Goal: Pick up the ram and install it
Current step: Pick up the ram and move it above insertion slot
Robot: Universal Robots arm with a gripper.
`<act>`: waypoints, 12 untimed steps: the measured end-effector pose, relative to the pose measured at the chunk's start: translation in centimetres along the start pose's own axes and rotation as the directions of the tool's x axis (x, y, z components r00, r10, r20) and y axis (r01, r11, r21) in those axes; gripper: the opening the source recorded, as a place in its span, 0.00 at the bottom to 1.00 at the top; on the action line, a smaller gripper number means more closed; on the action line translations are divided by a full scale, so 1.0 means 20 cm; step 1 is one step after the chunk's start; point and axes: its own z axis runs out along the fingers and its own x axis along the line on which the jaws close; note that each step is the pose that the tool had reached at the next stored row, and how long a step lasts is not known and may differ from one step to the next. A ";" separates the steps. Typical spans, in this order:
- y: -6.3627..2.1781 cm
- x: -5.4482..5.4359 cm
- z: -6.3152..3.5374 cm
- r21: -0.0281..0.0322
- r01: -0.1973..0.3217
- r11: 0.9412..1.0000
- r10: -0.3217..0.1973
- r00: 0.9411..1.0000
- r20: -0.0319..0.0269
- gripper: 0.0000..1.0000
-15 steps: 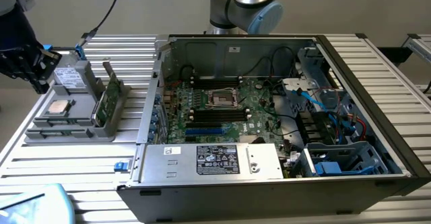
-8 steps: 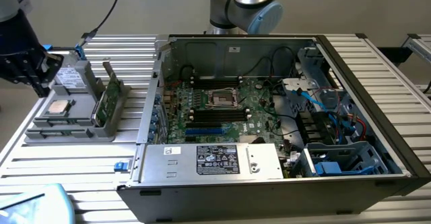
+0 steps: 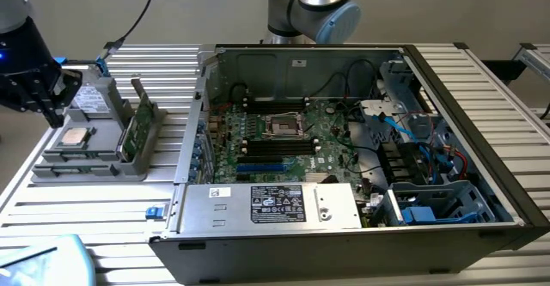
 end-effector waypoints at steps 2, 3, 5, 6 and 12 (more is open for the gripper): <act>0.000 0.00 0.000 0.003 0.036 0.999 -0.036 0.999 -0.002 0.11; 0.000 0.00 0.001 0.005 0.055 0.998 -0.055 0.999 -0.002 0.11; 0.000 0.00 0.001 0.008 0.090 0.996 -0.090 0.996 -0.004 0.11; 0.000 0.00 0.001 0.009 0.108 0.994 -0.108 0.994 -0.005 0.11; 0.000 0.00 0.001 0.019 0.216 0.976 -0.216 0.976 -0.012 0.11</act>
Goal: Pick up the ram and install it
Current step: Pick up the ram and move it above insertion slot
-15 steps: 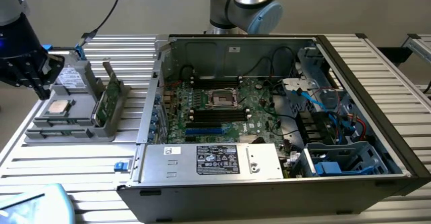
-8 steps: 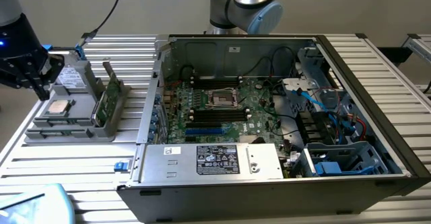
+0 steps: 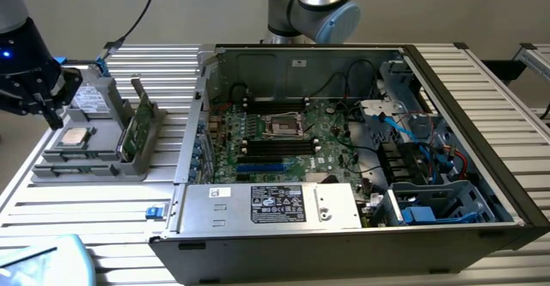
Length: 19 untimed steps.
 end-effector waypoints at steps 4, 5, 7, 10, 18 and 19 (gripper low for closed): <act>0.000 0.00 0.000 0.006 0.072 0.997 -0.071 0.997 -0.004 0.11; 0.000 0.00 0.000 0.008 0.090 0.996 -0.090 0.996 -0.005 0.11; 0.000 0.00 0.000 0.011 0.126 0.992 -0.126 0.992 -0.007 0.11; 0.000 0.00 0.000 0.016 0.180 0.984 -0.180 0.984 -0.010 0.11; 0.000 0.00 0.001 0.027 0.319 0.947 -0.319 0.948 -0.020 0.11; 0.000 0.00 0.001 0.028 0.337 0.941 -0.336 0.942 -0.022 0.11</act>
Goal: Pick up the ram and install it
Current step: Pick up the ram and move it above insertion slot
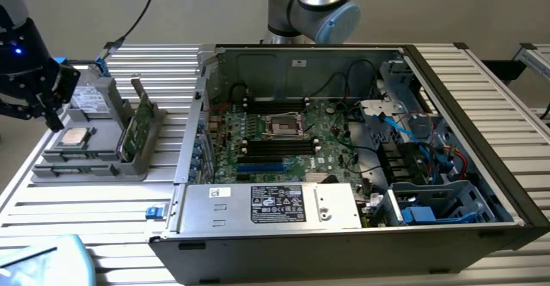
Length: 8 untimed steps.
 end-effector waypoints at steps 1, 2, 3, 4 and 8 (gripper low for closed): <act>0.000 0.00 0.000 0.002 0.018 1.000 -0.018 1.000 -0.001 0.11; 0.000 0.00 0.000 0.003 0.036 0.999 -0.036 0.999 -0.002 0.11; 0.000 0.00 0.000 0.005 0.054 0.999 -0.054 0.999 -0.003 0.11; 0.000 0.00 0.000 0.007 0.073 0.997 -0.073 0.997 -0.004 0.11; 0.000 0.00 0.001 0.013 0.144 0.989 -0.144 0.990 -0.008 0.11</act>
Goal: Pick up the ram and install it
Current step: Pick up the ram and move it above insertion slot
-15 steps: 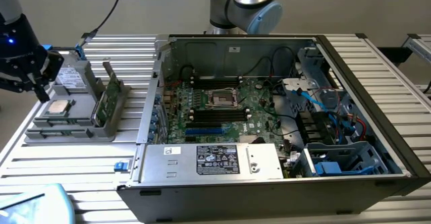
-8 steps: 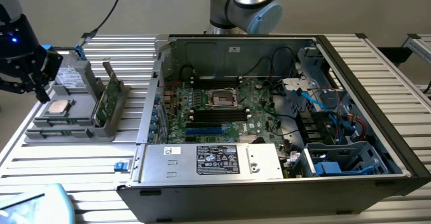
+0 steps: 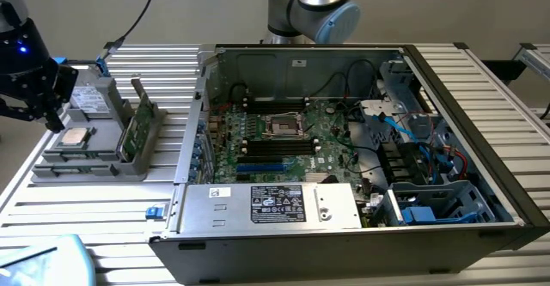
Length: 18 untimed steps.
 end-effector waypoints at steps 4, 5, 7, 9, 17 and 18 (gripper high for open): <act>0.000 0.00 0.001 0.006 0.073 0.997 -0.073 0.997 -0.004 0.11; 0.000 0.00 0.001 0.008 0.090 0.996 -0.090 0.996 -0.004 0.11; 0.000 0.00 0.001 0.011 0.126 0.992 -0.126 0.992 -0.006 0.11; 0.000 0.00 0.002 0.014 0.163 0.987 -0.163 0.987 -0.008 0.11; 0.000 0.00 0.005 0.023 0.304 0.952 -0.304 0.953 -0.012 0.11; 0.000 0.00 0.006 0.024 0.322 0.946 -0.322 0.947 -0.012 0.11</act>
